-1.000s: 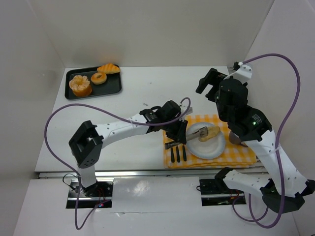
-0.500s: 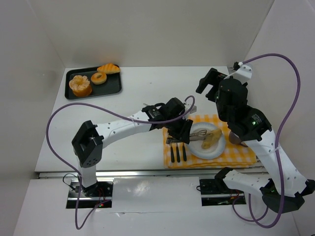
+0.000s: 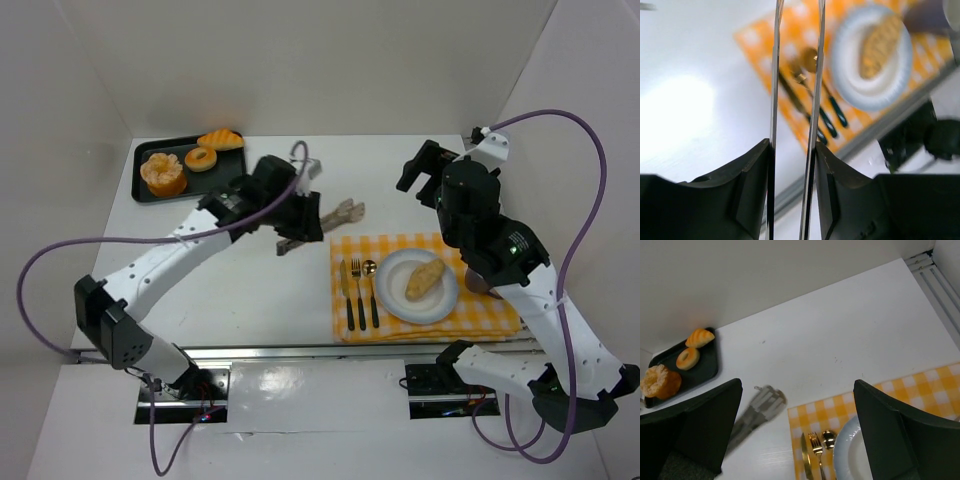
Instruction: Place the bread
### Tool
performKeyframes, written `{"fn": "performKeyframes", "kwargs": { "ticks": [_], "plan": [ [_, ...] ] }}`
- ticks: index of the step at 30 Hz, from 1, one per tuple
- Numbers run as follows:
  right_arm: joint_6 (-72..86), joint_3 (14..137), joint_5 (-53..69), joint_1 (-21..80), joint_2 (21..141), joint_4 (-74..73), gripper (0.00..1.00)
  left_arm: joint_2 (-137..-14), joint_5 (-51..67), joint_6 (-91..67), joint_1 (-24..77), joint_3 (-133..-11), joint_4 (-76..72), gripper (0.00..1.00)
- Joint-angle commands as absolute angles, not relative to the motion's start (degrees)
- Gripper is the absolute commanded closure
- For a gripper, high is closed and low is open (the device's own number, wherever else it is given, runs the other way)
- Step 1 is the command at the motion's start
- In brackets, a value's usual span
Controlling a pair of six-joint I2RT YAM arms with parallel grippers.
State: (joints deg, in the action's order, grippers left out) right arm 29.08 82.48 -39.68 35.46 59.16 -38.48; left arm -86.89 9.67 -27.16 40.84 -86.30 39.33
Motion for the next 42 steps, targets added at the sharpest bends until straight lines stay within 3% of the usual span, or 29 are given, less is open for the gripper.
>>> {"fn": "performKeyframes", "kwargs": {
  "ticks": [1,8,11,25,42],
  "plan": [
    [29.2,81.9,-39.2,35.2,58.5,-36.5,0.01,-82.9,6.8,-25.9,31.9,-83.6,43.4,0.50],
    [29.2,80.6,-37.8,35.2,58.0,-35.9,0.01,-81.9,-1.3,-27.2,3.2,-87.4,48.2,0.50],
    [29.2,79.5,-37.8,35.2,58.0,-35.2,0.01,-85.0,-5.2,-26.5,-0.9,-89.6,48.2,0.49],
    [28.7,78.2,-35.3,35.2,59.6,-33.0,0.01,-106.7,-20.7,-21.2,-0.9,-113.6,53.0,0.46],
    [28.7,78.2,-34.8,34.7,61.3,-32.5,0.01,-115.3,-30.8,-20.7,1.5,-113.8,53.3,0.41]
  ]
}}
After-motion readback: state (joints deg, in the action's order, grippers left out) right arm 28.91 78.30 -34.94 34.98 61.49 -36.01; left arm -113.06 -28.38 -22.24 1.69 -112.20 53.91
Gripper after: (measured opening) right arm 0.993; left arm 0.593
